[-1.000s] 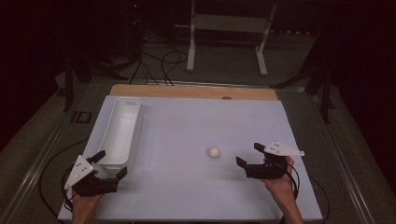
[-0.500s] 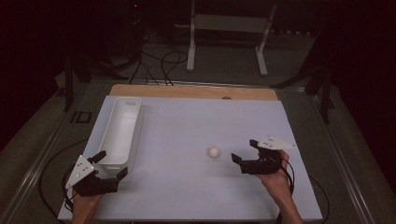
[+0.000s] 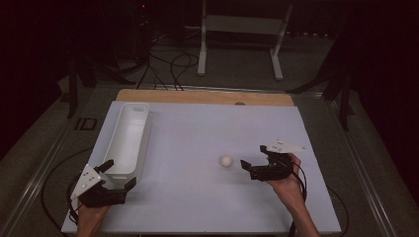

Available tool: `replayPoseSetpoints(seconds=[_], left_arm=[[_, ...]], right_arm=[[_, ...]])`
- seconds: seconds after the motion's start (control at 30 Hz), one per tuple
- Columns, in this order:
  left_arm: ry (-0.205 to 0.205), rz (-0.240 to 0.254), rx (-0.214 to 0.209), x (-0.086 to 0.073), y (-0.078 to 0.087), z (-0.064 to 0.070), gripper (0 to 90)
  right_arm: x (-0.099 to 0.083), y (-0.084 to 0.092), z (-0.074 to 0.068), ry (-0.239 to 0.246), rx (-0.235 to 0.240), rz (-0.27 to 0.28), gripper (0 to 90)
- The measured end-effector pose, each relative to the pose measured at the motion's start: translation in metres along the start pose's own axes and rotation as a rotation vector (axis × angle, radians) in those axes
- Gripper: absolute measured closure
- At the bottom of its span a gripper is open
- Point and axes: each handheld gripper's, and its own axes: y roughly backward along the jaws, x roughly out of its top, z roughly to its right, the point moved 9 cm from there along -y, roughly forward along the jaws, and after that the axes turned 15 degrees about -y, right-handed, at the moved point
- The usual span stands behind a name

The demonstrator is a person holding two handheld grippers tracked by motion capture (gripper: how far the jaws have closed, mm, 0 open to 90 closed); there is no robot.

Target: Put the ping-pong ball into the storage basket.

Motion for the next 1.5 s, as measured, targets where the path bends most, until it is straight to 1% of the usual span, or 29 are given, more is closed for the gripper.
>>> replayPoseSetpoints(seconds=[0.2, 0.6, 1.07, 1.5], left_arm=[[0.000, 0.003, -0.004, 0.000, -0.001, 0.000, 0.0], [0.005, 0.004, -0.008, 0.000, -0.006, 0.000, 0.0], [0.018, 0.020, -0.008, 0.000, -0.006, 0.000, 0.0], [0.015, 0.020, -0.012, 0.000, -0.006, 0.002, 0.0]], right_arm=[[0.003, -0.002, -0.001, 0.006, 0.000, -0.001, 7.8], [0.009, -0.011, -0.005, 0.017, 0.000, -0.025, 7.8], [0.013, -0.018, -0.008, 0.033, -0.010, -0.053, 7.8], [0.017, -0.023, -0.009, 0.043, -0.017, -0.078, 7.8]])
